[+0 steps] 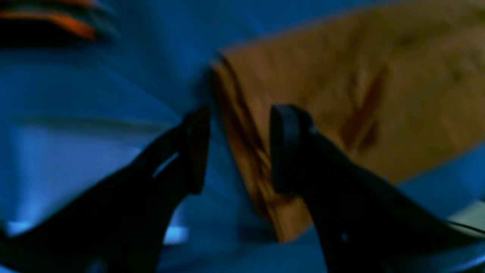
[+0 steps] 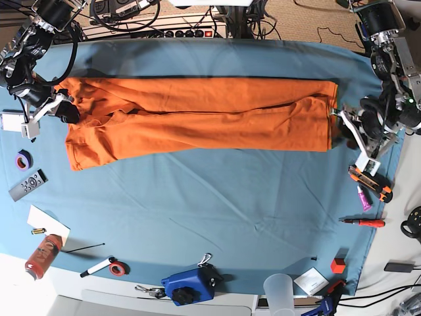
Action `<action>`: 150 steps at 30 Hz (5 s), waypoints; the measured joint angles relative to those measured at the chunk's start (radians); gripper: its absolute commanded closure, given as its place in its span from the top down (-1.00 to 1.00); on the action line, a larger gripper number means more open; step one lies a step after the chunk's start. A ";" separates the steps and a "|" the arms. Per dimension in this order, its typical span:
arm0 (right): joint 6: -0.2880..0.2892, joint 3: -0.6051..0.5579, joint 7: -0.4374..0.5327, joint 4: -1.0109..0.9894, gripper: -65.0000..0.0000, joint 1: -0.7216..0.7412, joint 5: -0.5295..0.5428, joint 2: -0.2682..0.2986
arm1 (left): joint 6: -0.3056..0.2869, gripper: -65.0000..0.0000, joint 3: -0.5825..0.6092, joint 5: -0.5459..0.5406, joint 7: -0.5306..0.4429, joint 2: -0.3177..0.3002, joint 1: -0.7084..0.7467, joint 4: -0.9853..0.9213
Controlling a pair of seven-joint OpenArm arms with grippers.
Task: Layout the t-shirt on the table in an organized manner, then fold the t-shirt properly
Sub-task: 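Release and regrasp the folded shirt end with the left gripper, straightening it, then carry the shirt end with the left gripper toward the right gripper, folding it over, then grasp the shirt's other end with the right gripper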
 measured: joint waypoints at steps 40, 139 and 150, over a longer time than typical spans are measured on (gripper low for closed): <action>0.000 0.000 0.000 0.000 -0.82 0.000 -0.046 0.000 | 0.174 -1.00 -0.010 -0.057 -0.026 0.202 0.114 -0.105; 0.000 -0.126 0.030 -0.036 0.10 0.014 0.076 0.044 | 0.373 -0.03 0.933 0.829 -0.056 0.330 0.068 0.182; -0.003 -0.190 0.152 -0.053 0.10 0.015 -0.126 -0.121 | 0.373 -0.03 0.932 0.797 -0.056 0.330 0.080 0.182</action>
